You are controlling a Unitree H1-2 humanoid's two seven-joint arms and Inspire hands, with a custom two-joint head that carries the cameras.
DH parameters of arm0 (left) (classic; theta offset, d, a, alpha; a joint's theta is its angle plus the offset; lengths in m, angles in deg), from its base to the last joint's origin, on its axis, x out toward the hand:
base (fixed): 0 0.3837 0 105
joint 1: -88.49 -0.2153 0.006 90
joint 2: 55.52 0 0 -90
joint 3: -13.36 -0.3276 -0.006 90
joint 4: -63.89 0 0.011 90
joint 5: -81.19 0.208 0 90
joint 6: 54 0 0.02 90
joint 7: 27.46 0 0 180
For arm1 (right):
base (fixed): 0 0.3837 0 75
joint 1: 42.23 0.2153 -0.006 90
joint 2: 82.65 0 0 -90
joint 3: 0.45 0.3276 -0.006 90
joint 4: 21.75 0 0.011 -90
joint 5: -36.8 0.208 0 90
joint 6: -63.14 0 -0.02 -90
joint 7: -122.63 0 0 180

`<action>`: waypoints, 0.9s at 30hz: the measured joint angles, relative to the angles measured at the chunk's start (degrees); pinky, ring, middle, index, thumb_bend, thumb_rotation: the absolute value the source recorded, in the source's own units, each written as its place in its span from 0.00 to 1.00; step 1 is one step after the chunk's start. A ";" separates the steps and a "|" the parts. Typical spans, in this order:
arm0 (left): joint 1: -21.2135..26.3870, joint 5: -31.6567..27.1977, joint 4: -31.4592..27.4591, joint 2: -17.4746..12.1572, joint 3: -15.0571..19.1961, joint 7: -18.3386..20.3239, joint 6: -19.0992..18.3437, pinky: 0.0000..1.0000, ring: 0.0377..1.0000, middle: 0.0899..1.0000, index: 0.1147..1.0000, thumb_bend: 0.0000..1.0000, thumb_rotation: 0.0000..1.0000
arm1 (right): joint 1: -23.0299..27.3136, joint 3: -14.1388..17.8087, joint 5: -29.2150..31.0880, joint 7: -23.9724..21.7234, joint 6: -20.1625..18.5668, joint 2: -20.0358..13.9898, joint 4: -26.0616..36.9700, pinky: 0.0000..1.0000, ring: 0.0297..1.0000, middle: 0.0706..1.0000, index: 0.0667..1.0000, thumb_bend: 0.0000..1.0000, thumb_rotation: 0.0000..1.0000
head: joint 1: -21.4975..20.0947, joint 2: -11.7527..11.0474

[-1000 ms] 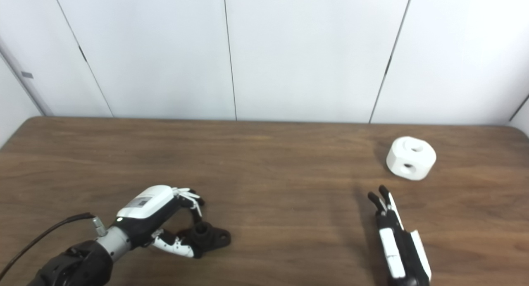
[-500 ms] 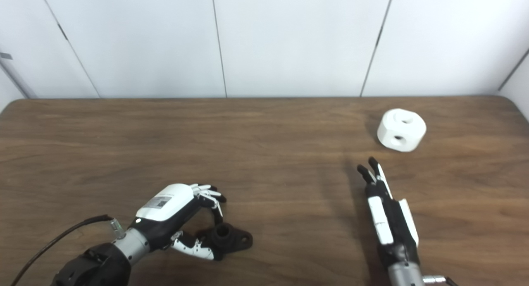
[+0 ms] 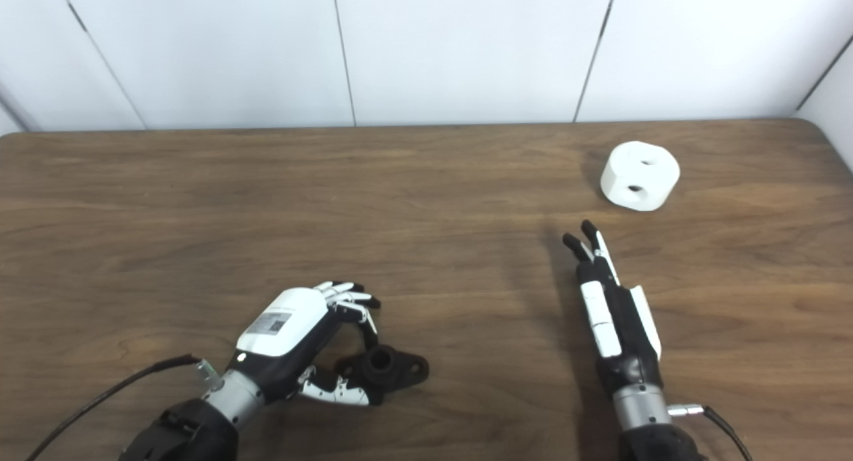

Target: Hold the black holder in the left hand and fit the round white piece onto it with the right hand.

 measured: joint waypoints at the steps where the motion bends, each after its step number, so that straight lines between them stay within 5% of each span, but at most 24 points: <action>1: -0.36 -0.04 0.03 0.25 0.03 -0.38 0.00 0.94 0.91 0.80 0.42 0.52 0.04 | 0.01 0.00 0.01 0.00 -0.12 0.00 0.08 1.00 0.98 0.93 0.99 0.59 0.96 | -0.01 0.00; 17: -2.21 -2.17 4.37 1.01 0.60 -6.65 4.24 0.94 0.91 0.79 0.42 0.52 0.05 | 0.40 0.54 -0.10 0.07 -3.61 -0.04 4.18 1.00 0.98 0.94 0.98 0.58 0.92 | -4.14 0.35; 27: -1.76 -2.55 5.18 0.08 0.49 -6.81 5.70 0.94 0.91 0.79 0.42 0.52 0.05 | 1.82 2.71 -2.14 0.29 -5.42 -0.65 5.98 1.00 0.97 0.94 0.98 0.53 0.77 | -7.56 -0.96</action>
